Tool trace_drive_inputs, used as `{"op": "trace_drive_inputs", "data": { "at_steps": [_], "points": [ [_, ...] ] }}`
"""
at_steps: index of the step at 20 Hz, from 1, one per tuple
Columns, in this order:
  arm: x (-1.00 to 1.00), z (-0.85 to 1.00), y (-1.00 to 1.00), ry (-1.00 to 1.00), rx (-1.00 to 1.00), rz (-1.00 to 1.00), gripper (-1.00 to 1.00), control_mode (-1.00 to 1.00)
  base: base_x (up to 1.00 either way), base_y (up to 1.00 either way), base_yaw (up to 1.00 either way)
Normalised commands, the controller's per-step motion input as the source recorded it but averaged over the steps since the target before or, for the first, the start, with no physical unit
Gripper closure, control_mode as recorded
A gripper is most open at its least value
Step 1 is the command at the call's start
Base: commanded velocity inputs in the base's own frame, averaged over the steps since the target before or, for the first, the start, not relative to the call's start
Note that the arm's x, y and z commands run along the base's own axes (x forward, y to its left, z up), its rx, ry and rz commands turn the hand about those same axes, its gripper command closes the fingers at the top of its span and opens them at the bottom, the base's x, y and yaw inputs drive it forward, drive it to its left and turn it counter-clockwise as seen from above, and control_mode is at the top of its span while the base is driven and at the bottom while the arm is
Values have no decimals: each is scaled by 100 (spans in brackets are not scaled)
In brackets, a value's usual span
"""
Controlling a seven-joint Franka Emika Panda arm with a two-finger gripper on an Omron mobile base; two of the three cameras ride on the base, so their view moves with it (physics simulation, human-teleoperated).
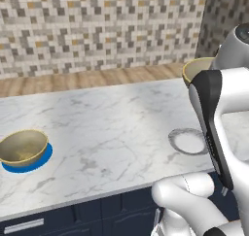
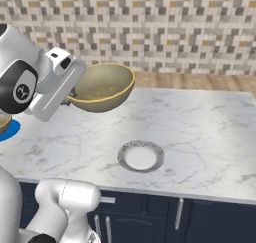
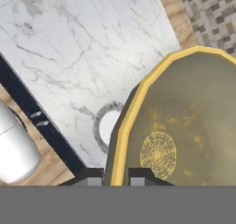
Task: Move the bowls from the cabinet to the plates on the dining table.
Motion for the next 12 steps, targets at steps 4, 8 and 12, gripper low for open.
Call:
{"op": "trace_drive_inputs", "data": {
  "at_steps": [4,8,12],
  "points": [
    [0,0,0,0,0,0,100,100,56,-32,25],
    [0,0,0,0,0,0,100,100,36,-12,15],
    [0,0,0,0,0,0,100,100,16,-1,6]
  ]
}}
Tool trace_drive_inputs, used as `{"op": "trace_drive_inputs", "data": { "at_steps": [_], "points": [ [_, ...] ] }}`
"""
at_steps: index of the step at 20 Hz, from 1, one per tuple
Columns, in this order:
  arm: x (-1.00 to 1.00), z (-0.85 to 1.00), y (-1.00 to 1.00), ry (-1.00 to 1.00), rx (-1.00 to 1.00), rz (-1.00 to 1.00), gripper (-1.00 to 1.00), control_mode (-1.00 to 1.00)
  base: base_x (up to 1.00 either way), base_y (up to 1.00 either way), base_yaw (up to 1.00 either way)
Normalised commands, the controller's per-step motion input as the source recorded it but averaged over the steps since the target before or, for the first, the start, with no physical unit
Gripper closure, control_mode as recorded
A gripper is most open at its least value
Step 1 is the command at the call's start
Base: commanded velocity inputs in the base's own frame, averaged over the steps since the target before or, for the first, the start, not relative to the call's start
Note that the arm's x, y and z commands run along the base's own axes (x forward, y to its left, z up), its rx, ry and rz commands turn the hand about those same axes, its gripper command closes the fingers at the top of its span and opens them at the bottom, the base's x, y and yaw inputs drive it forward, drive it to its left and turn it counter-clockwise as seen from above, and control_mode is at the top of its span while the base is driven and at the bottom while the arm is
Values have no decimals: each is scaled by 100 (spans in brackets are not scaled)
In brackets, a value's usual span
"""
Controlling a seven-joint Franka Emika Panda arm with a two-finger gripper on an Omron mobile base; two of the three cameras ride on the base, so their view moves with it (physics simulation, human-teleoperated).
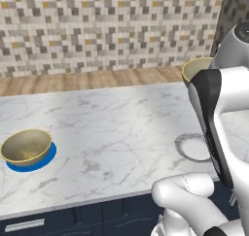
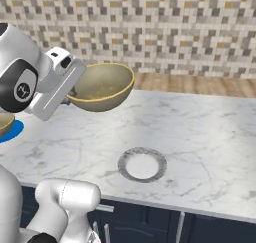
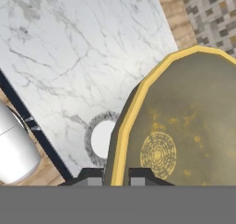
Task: Move the bowls from the cabinet to the plates on the dining table.
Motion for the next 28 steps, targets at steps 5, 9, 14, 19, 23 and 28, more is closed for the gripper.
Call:
{"op": "trace_drive_inputs", "data": {
  "at_steps": [5,9,14,19,23,28],
  "points": [
    [0,0,0,0,0,0,100,100,1,0,0],
    [0,0,0,0,0,0,100,100,3,0,0],
    [2,-3,0,3,0,0,100,-100,7,0,0],
    [6,-21,-9,19,0,0,100,-100,0,0,0],
    [3,-28,-14,14,1,0,100,-100,0,0,0],
    [1,-31,-15,7,1,0,100,-100,0,0,0]
  ]
}}
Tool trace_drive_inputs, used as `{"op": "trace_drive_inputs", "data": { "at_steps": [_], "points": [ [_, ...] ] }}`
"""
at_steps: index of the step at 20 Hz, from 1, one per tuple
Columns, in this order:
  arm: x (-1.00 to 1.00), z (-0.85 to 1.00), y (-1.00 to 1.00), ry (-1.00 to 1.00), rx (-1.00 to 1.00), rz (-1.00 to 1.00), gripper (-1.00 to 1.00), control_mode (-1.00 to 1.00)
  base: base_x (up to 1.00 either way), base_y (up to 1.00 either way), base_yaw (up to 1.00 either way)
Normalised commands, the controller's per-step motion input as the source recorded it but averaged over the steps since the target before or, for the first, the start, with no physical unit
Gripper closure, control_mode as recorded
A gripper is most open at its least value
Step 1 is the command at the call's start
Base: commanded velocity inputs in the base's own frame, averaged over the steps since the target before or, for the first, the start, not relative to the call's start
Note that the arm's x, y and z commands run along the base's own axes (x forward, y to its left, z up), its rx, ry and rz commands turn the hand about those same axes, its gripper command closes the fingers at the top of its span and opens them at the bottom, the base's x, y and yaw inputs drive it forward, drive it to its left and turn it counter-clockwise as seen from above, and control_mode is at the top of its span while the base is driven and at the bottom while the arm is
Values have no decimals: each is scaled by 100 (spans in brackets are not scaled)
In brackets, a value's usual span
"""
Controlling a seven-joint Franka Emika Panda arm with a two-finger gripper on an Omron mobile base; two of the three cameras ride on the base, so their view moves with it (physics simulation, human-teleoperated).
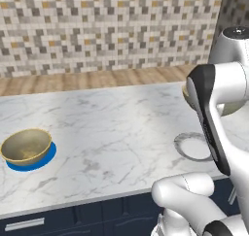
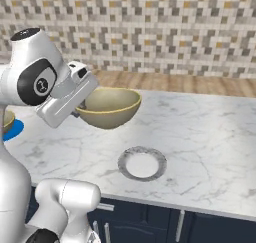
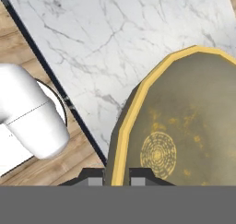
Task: Move the bowls from the cabinet to the plates on the dining table.
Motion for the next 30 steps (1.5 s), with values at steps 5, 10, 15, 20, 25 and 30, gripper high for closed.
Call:
{"op": "trace_drive_inputs", "data": {
  "at_steps": [5,10,15,20,25,30],
  "points": [
    [4,-41,-23,0,0,2,100,-100,0,0,0],
    [6,-46,-20,-1,0,3,100,-100,0,0,0],
    [10,-48,-17,0,-2,4,100,-100,0,0,0],
    [11,-48,-13,0,-2,4,100,-100,0,0,0],
    [14,-44,-10,0,-3,4,100,-100,0,0,0],
    [22,-36,-13,0,0,3,100,-100,0,0,0]
  ]
}}
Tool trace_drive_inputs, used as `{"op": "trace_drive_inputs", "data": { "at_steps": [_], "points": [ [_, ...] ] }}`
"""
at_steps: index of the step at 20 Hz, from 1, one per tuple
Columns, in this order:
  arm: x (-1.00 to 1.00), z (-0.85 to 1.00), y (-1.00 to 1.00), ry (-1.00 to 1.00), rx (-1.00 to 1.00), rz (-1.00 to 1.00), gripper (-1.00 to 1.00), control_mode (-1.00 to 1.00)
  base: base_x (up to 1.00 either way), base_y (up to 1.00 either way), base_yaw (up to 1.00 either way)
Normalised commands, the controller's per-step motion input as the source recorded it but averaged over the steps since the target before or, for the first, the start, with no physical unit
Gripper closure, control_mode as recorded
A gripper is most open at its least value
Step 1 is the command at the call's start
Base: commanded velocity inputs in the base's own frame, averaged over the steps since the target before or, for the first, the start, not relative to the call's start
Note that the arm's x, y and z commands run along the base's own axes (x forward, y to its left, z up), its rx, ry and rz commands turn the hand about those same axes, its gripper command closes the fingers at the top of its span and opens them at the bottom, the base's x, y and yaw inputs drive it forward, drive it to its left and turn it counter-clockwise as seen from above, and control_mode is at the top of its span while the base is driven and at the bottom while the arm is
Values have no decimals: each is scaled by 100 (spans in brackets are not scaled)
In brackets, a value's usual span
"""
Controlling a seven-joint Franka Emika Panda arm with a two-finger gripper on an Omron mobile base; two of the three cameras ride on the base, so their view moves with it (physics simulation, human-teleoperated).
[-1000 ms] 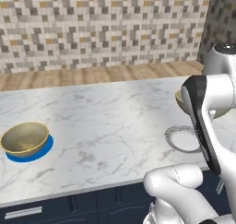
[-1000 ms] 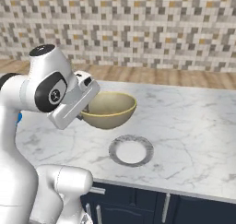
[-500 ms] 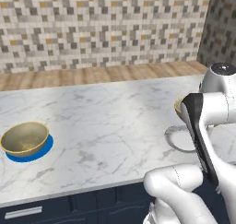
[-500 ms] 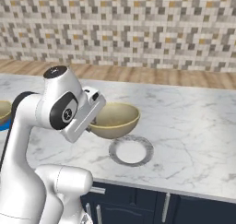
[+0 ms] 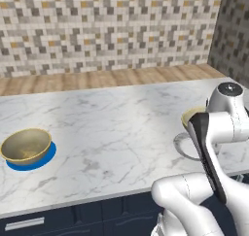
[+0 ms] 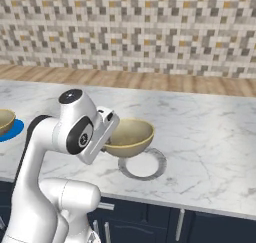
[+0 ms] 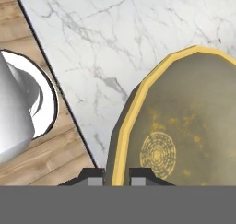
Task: Move the bowls from the cabinet to the plates on the dining table.
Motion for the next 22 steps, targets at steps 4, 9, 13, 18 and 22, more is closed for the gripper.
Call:
{"op": "trace_drive_inputs", "data": {
  "at_steps": [4,9,13,18,22],
  "points": [
    [19,-27,-14,0,0,1,100,-100,0,0,0],
    [17,-20,-9,0,0,0,100,-100,0,0,0],
    [19,-13,-2,2,2,0,100,-100,0,0,0],
    [17,-12,-7,1,2,0,100,-100,0,0,0],
    [18,-17,-9,1,1,0,100,-100,0,0,0]
  ]
}}
